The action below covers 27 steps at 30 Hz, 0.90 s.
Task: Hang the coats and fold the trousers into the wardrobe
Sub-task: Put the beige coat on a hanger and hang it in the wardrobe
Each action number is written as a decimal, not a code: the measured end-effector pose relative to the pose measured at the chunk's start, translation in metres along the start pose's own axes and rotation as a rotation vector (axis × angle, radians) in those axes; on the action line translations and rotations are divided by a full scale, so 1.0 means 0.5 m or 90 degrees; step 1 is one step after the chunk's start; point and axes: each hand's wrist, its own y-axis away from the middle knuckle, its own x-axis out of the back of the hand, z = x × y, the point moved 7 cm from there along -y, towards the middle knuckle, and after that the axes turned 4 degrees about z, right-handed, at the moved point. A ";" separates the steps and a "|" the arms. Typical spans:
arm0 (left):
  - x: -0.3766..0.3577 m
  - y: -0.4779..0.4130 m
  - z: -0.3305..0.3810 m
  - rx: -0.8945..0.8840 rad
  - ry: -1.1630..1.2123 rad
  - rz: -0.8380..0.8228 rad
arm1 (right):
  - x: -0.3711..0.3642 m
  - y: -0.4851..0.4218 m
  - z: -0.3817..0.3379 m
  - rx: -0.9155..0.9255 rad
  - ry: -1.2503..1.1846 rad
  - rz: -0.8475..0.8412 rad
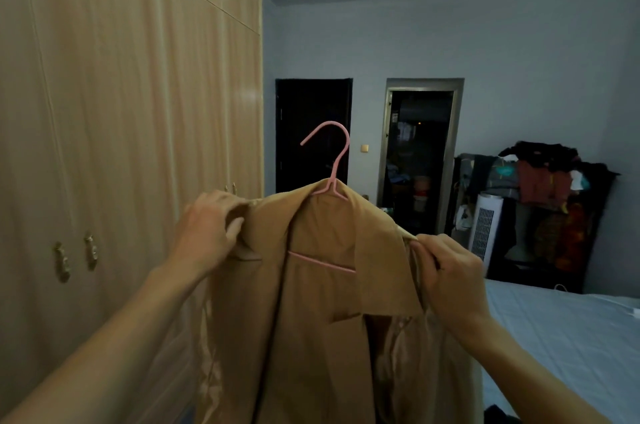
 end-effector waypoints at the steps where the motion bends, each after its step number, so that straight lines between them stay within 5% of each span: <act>1: -0.004 -0.002 -0.001 -0.014 0.002 0.005 | -0.001 0.001 0.001 0.004 -0.001 -0.002; 16: 0.023 0.013 0.047 -0.174 -0.007 0.154 | 0.017 -0.003 0.018 0.002 -0.013 0.004; 27: 0.013 0.026 0.029 -0.137 0.006 0.076 | -0.007 0.013 0.018 0.012 -0.020 -0.026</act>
